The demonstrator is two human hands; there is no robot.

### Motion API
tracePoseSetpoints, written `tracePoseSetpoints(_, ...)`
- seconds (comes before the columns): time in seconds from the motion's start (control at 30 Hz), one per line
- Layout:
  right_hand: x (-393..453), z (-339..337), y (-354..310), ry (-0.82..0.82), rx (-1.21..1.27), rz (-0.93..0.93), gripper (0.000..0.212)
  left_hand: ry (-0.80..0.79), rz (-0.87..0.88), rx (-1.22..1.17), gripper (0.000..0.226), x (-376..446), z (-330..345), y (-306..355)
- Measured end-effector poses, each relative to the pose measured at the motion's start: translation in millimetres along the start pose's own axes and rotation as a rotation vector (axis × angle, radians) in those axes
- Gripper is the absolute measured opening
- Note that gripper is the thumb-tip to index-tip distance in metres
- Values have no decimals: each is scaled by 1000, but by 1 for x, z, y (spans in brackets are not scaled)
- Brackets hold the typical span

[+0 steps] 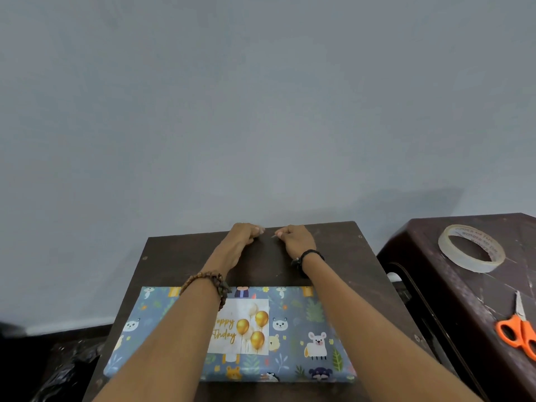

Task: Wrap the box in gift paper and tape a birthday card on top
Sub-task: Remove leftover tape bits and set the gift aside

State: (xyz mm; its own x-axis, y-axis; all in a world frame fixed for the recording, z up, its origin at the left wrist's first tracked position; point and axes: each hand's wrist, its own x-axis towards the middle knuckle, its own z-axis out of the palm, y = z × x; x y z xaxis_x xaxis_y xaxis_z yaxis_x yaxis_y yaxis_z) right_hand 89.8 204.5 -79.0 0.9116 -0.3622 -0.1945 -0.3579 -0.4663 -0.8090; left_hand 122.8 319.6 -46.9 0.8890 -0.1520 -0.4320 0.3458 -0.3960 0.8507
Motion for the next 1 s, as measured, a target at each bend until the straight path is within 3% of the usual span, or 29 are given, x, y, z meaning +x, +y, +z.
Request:
tracePoseSetpoints(0.1, -18, -23, -11, -110, 346, 142, 28, -14, -47, -59, 17, -20, -14, -4)
tracePoseSetpoints(0.17, -43, -34, -23, -164, 556, 229, 28, 20, -16, -93, 22, -38, -23, 0)
tracePoseSetpoints(0.4, -151, -62, -50, -96, 936, 43, 19, -35, 115, -502, 14, -138, -22, 24)
tracePoseSetpoints(0.63, -282, -82, -68, -52, 950, -176, 22, 26, 270, -737, 11, -270, -29, 2)
tracePoseSetpoints(0.87, -357, -70, -73, -76, 893, -205, 15, 80, 337, -771, 8, -340, -23, -30)
tracePoseSetpoints(1.0, -381, -51, -67, 104, 937, -258, 11, 118, 348, -764, 9, -369, -9, -46)
